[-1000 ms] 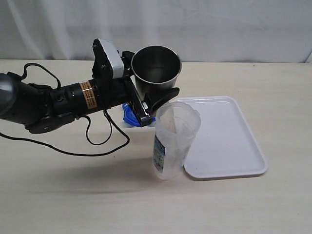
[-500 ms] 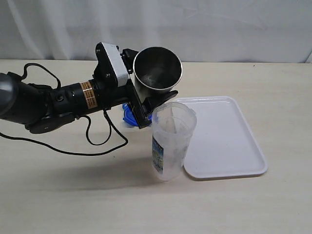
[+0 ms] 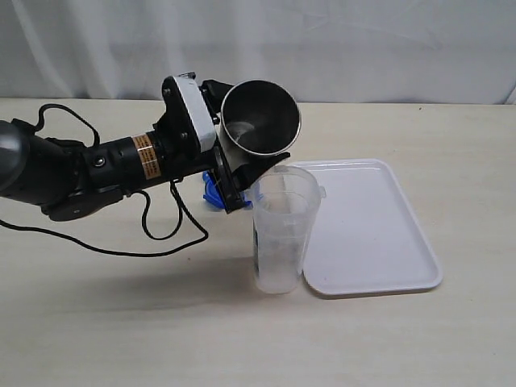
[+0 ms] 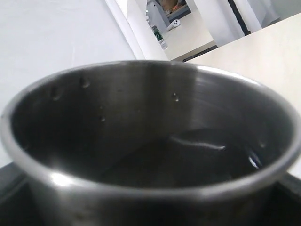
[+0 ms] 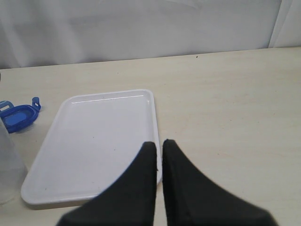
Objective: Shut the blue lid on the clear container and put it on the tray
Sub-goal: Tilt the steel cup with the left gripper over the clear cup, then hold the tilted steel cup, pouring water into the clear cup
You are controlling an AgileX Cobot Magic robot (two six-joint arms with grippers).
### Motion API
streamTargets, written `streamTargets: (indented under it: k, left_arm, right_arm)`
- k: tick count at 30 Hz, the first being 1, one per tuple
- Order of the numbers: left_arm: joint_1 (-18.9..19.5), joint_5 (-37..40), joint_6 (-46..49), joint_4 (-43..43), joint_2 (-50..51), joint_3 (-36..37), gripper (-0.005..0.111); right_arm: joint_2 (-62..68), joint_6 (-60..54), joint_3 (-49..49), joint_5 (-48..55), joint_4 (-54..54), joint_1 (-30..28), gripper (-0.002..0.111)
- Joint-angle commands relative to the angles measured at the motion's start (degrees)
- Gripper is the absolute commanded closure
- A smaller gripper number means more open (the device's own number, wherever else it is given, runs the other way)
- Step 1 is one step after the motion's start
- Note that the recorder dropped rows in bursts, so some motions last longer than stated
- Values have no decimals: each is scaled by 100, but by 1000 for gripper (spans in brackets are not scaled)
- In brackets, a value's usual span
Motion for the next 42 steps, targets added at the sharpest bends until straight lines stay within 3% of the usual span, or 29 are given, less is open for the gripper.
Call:
streamTargets:
  k: [1,42]
  left_arm:
    - [-9,-374,430,-128,-119,-103,107]
    - [-9,-340,2037,-259,-119,-103,107]
  right_arm:
    - [-29,-11,9,-16,29,-21,104]
    - [-29,-11,9,-16,29,-21,104]
